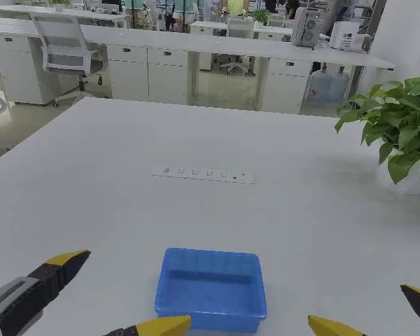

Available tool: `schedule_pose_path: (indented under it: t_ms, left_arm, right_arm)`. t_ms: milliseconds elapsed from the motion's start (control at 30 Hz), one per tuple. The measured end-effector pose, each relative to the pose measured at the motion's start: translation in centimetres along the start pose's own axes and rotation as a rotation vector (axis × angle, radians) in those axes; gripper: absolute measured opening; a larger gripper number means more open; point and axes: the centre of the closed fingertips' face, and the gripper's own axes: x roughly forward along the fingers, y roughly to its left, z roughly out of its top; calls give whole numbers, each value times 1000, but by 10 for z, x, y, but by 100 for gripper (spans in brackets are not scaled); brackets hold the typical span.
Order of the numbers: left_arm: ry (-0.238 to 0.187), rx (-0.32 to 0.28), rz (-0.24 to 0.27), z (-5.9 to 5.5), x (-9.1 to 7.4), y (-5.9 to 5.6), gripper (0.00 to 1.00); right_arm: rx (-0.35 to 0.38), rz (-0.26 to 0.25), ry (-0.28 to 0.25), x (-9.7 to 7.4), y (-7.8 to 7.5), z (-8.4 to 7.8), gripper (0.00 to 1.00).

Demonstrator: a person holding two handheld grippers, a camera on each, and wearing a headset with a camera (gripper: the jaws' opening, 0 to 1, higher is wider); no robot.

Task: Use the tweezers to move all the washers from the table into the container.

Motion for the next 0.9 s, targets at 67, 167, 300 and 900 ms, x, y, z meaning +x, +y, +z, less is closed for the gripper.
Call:
schedule_pose_path:
  t_ms: [67,167,300,900]
  left_arm:
    - [0,-1,1,-1,0,0,97]
    - [4,-10,7,-3,-1,-1,97]
    - [19,-14,8,-9,1,-5,97]
    - [26,-2,33,-6,15,-27,97]
  right_arm:
    - [2,3,5,-1,1,1,93]
    - [-13,14,12,-3,3,1,93]
    - [-42,18,20,-10,5,-1,93]
    - [-60,89,54,-14,2,-8,92]
